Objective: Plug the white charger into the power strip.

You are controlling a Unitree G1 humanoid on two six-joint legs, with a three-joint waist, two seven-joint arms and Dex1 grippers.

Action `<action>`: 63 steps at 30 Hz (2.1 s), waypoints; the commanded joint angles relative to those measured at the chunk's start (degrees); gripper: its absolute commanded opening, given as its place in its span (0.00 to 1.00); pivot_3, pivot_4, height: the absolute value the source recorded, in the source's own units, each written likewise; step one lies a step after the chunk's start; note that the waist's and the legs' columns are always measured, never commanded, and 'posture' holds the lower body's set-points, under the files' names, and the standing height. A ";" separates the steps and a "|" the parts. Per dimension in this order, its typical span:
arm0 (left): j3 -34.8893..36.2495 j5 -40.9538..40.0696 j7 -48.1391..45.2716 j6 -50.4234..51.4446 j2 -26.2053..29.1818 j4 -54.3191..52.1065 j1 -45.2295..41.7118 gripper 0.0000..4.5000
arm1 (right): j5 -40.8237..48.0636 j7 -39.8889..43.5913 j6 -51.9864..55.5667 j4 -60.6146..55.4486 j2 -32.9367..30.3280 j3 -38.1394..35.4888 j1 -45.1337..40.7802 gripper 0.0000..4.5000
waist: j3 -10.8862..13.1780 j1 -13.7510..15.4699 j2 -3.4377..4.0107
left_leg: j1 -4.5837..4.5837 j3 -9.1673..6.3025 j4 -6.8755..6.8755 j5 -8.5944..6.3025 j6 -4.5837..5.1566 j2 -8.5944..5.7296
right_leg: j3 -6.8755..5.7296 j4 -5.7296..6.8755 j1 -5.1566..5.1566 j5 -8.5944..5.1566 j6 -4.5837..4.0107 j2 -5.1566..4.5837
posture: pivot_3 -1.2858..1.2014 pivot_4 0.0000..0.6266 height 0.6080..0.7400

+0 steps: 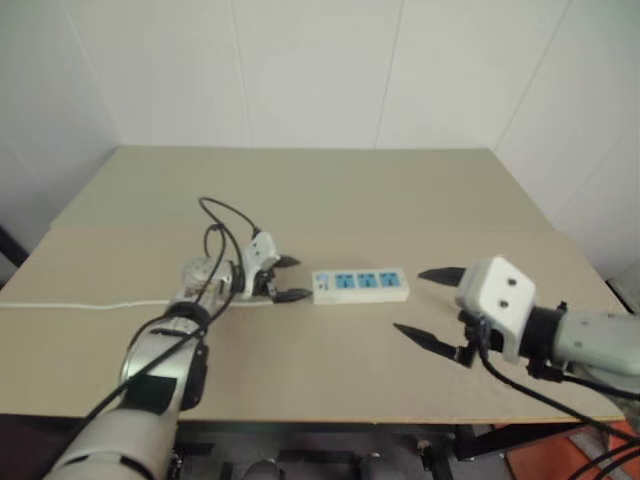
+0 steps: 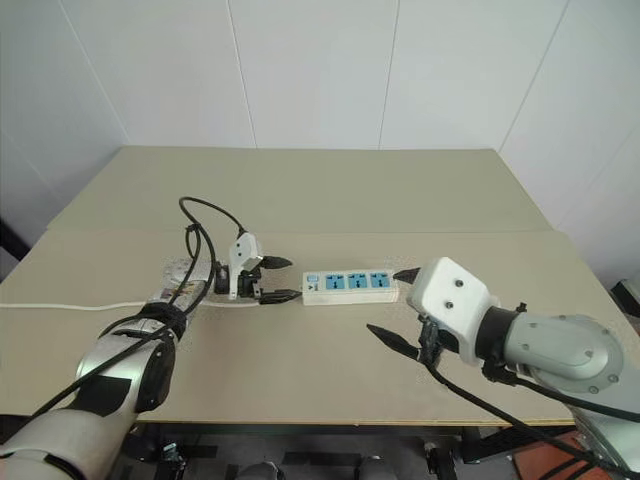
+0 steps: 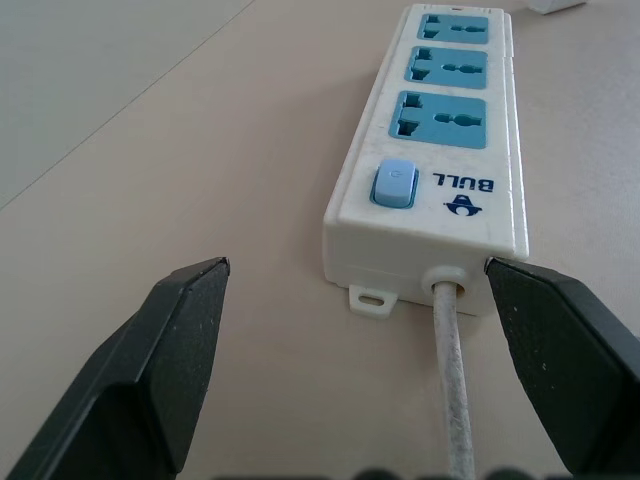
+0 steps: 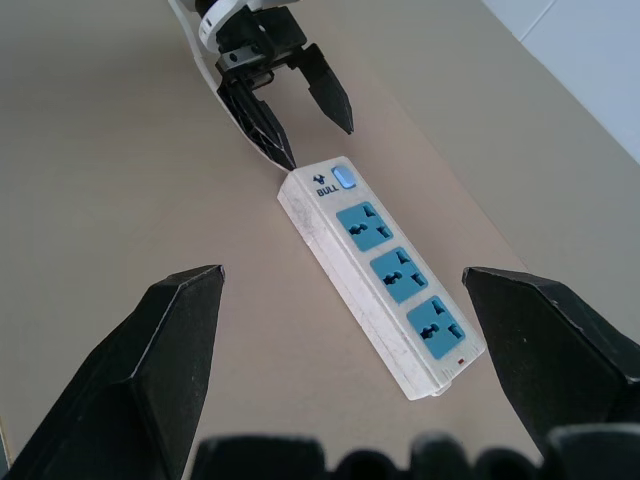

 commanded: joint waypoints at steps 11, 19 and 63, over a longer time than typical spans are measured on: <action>1.16 1.18 -5.89 2.38 -3.11 -0.07 -3.26 0.99 | -3.60 -3.54 1.66 -1.06 0.81 -0.66 2.78 1.00 | 0.00 -0.04 0.00 | 0.01 0.00 0.00 0.00 0.00 0.00 | 0.00 0.00 0.01 0.00 0.00 0.01 | 0.52 0.24 1.00; 0.31 3.29 -6.43 2.20 -4.88 0.03 -2.92 0.99 | -7.29 -4.93 1.59 -0.45 1.42 0.59 5.01 1.00 | 0.00 -0.29 0.00 | 0.04 0.01 0.00 0.00 0.00 0.00 | 0.01 0.02 0.00 0.00 0.00 0.02 | 0.52 0.24 1.00; -5.59 -3.99 5.32 46.67 7.49 -77.27 36.57 0.81 | -22.47 -4.06 -5.63 8.63 10.06 16.80 0.64 1.00 | -0.02 -0.49 0.02 | 0.19 0.05 -0.04 0.00 0.00 0.08 | 0.07 0.08 0.02 0.00 -0.02 0.04 | 0.52 0.24 1.00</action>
